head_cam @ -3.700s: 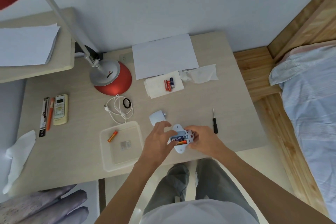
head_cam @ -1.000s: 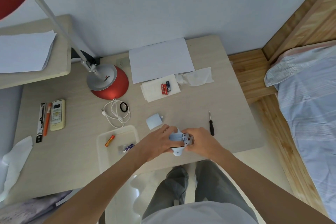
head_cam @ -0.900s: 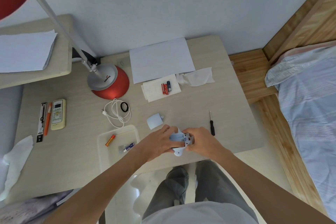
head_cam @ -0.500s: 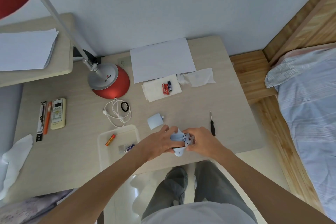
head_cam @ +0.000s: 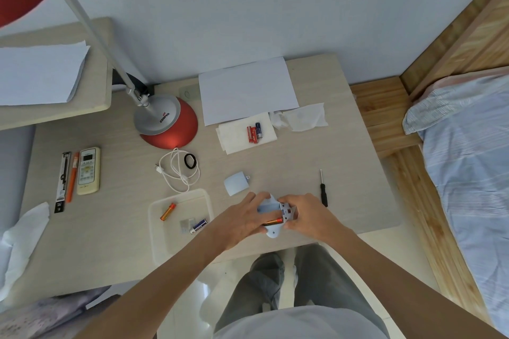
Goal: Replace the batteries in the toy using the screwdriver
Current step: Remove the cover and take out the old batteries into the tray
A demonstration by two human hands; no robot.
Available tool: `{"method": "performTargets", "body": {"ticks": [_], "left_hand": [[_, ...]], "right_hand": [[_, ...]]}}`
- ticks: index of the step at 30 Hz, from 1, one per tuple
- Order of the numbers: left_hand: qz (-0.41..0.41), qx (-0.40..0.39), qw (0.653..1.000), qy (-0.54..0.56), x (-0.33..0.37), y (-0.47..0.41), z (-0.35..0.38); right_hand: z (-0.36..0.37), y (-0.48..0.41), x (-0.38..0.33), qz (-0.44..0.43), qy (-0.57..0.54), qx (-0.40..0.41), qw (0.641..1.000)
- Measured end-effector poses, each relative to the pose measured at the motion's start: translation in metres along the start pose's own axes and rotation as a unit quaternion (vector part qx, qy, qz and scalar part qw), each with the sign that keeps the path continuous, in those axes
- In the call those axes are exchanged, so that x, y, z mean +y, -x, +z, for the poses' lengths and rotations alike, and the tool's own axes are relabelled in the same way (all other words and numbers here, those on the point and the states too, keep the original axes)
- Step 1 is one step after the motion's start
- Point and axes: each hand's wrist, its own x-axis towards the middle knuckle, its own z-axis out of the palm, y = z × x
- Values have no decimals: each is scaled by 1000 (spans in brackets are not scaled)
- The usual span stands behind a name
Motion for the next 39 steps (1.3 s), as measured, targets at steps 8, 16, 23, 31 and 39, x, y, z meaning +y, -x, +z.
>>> {"method": "performTargets", "body": {"ticks": [8,16,23,31,39], "left_hand": [[-134,100,961,220,13,8,23],[-234,212,855,411,29,4,54],[-262,217,822,457,31,-2,59],[-275,224,809,469,30,-3,58],[-278,228,799,482,31,-3,63]], "right_hand": [[5,0,2,15,1,0,1000],[6,6,1,29,-9,-5,1000],[10,10,5,8,-12,46,999],[8,15,-6,-3,10,63,998],[10,7,-7,-22,52,41,998]]}}
